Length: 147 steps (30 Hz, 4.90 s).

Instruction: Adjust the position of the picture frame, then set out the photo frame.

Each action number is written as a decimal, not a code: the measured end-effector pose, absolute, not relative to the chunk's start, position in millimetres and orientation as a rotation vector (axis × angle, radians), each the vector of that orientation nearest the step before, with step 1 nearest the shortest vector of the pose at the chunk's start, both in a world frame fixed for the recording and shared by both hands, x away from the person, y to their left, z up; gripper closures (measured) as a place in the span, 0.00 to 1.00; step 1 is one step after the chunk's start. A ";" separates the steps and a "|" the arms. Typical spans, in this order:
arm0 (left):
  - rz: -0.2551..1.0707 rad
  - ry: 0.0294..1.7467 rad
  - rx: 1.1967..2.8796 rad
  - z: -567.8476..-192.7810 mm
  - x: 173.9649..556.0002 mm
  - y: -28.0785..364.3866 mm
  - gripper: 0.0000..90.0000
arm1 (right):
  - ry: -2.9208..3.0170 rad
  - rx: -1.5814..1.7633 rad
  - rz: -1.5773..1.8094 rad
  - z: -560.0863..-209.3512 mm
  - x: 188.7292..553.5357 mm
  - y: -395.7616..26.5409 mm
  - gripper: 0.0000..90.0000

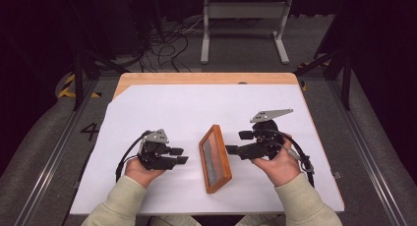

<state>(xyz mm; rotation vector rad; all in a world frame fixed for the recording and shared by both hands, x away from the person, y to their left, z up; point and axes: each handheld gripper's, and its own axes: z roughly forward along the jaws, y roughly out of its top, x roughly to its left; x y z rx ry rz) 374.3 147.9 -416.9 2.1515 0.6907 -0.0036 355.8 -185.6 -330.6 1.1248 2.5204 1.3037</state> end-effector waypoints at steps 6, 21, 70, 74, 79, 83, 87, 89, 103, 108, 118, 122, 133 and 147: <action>0.035 0.737 2.112 -414.7 376.4 158.0 0.64 | 2.625 1.340 1.280 -335.6 367.9 -168.5 0.25; 0.043 0.735 2.120 -415.1 376.4 157.9 0.61 | 2.670 1.399 1.055 -359.0 385.4 -136.7 0.32; 0.040 0.733 2.129 -417.8 375.5 156.8 0.56 | 2.765 1.367 0.819 -351.9 391.7 -120.8 0.79; 0.045 0.749 2.118 -417.9 373.7 161.6 0.56 | 2.771 1.327 0.842 -339.9 395.3 -126.9 0.79; 0.046 0.775 2.112 -419.4 371.3 167.6 0.56 | 2.807 1.211 0.811 -322.9 401.7 -131.1 0.79; 0.052 0.785 2.102 -420.3 369.1 173.7 0.56 | 2.848 1.122 0.785 -311.8 407.1 -132.2 0.79; 0.058 0.805 2.096 -420.7 365.7 180.0 0.56 | 2.892 0.976 0.743 -304.0 414.0 -132.5 0.79; 0.063 0.819 2.090 -421.2 363.9 182.8 0.56 | 2.914 0.889 0.716 -301.7 416.8 -131.1 0.79; 0.055 0.869 2.080 -425.2 355.4 197.5 0.56 | 3.058 0.457 0.590 -303.6 440.3 -121.9 0.79; 0.053 0.887 2.075 -426.4 353.7 201.3 0.56 | 3.105 0.304 0.544 -314.0 443.6 -116.6 0.80; 0.051 0.889 2.078 -426.6 353.4 201.8 0.56 | 3.146 0.152 0.418 -332.3 444.0 -100.0 0.80; 0.051 0.872 2.085 -426.6 354.7 201.3 0.56 | 3.161 0.143 0.369 -339.2 444.9 -95.8 0.80; 0.040 0.875 2.082 -426.7 355.8 198.2 0.56 | 3.181 0.145 0.346 -352.6 450.3 -86.6 0.79; 0.032 0.865 2.091 -427.2 357.5 194.2 0.56 | 3.208 0.077 0.383 -353.5 450.7 -89.1 0.79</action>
